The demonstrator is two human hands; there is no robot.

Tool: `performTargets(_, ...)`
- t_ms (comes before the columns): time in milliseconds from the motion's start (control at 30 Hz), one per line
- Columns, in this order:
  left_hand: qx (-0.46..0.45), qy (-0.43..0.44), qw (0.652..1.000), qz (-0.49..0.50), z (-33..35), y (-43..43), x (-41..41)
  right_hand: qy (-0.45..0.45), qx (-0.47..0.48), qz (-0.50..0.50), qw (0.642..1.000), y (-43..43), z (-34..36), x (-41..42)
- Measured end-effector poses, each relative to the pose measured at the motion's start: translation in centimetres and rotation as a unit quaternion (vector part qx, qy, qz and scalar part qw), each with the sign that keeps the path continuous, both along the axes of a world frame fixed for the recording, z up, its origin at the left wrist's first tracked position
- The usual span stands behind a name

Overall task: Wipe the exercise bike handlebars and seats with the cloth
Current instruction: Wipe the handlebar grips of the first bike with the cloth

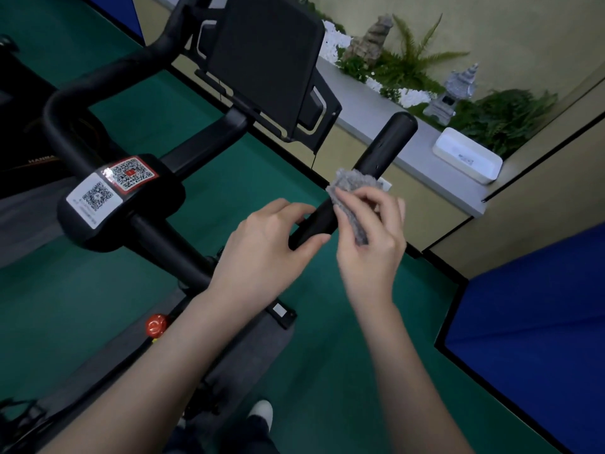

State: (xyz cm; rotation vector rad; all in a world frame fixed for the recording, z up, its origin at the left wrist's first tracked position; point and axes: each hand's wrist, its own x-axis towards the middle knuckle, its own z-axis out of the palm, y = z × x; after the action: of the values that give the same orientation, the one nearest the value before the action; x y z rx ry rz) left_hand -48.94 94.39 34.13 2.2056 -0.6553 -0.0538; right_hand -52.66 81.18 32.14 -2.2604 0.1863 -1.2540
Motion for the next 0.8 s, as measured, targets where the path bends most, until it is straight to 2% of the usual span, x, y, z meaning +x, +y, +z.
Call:
performTargets(133, 0.002, 0.004, 1.0, 0.0, 0.0, 0.0, 0.0, 0.022, -0.057, 0.014, 0.998, -1.7, 1.4, 0.7)
performTargets(333, -0.012, 0.015, 1.0, 0.004, 0.0, 0.1, 0.1, 0.106, -0.1, 0.136, 0.98, -2.1, 2.9, 0.7)
performTargets(500, -0.022, 0.033, 0.999, 0.007, 0.0, 0.1, 0.3, 0.184, -0.174, 0.108, 0.961, -2.3, 5.2, 2.3)
performTargets(567, -0.023, 0.039, 0.999, 0.006, -0.2, 0.1, 0.5, 0.246, -0.183, 0.12, 0.944, -2.1, 6.0, 2.7)
performTargets(667, -0.024, 0.048, 0.999, 0.006, -0.3, 0.0, 0.7, 0.346, -0.211, 0.162, 0.9, -2.2, 7.5, 3.7)
performTargets(800, -0.04, 0.085, 0.995, 0.02, -0.4, -0.1, 1.0, 0.419, -0.27, 0.17, 0.85, -2.2, 9.2, 4.9)
